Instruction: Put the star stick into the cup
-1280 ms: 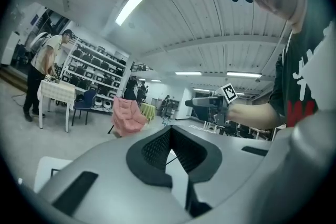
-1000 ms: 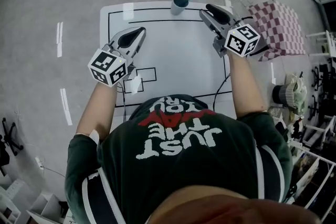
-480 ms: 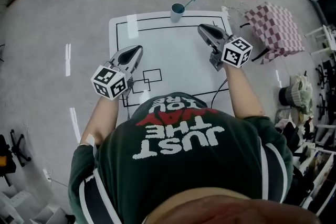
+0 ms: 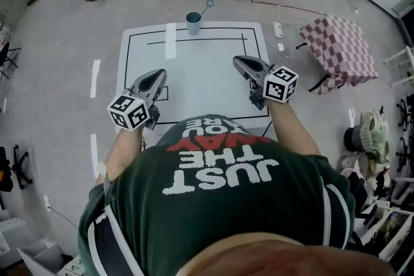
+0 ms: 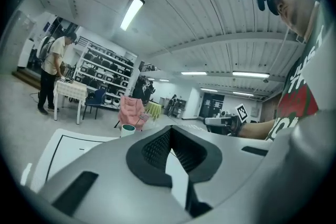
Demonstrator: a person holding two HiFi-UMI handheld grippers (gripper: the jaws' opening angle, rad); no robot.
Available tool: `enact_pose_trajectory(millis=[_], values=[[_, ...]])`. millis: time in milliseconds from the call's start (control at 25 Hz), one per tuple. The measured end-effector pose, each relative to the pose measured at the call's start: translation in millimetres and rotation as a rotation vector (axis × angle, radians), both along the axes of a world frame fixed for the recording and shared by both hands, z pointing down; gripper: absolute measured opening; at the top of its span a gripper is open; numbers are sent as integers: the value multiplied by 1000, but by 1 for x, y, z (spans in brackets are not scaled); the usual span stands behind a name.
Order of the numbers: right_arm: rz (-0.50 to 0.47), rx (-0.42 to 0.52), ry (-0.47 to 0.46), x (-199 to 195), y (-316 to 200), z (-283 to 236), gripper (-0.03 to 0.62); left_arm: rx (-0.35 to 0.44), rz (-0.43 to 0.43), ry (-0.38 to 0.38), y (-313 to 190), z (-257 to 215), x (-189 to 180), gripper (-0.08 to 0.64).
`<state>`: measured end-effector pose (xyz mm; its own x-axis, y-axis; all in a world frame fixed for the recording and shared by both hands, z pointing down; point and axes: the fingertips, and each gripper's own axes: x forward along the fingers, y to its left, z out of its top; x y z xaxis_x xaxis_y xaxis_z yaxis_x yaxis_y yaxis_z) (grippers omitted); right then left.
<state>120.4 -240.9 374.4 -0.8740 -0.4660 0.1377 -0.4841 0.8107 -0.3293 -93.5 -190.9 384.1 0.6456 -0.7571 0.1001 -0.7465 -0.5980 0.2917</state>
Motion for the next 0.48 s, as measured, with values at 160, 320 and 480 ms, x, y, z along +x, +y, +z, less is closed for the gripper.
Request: enact_pose_trajectory(millis=[160, 320, 480], values=[[-34, 19, 42, 51, 24, 9, 34, -28, -32, -12, 21, -1, 50, 9], [-91, 38, 29, 74, 46, 11, 34, -44, -57, -38, 44, -4, 82, 9], [-134, 59, 37, 75, 69, 15, 34, -55, -63, -59, 66, -4, 94, 9]])
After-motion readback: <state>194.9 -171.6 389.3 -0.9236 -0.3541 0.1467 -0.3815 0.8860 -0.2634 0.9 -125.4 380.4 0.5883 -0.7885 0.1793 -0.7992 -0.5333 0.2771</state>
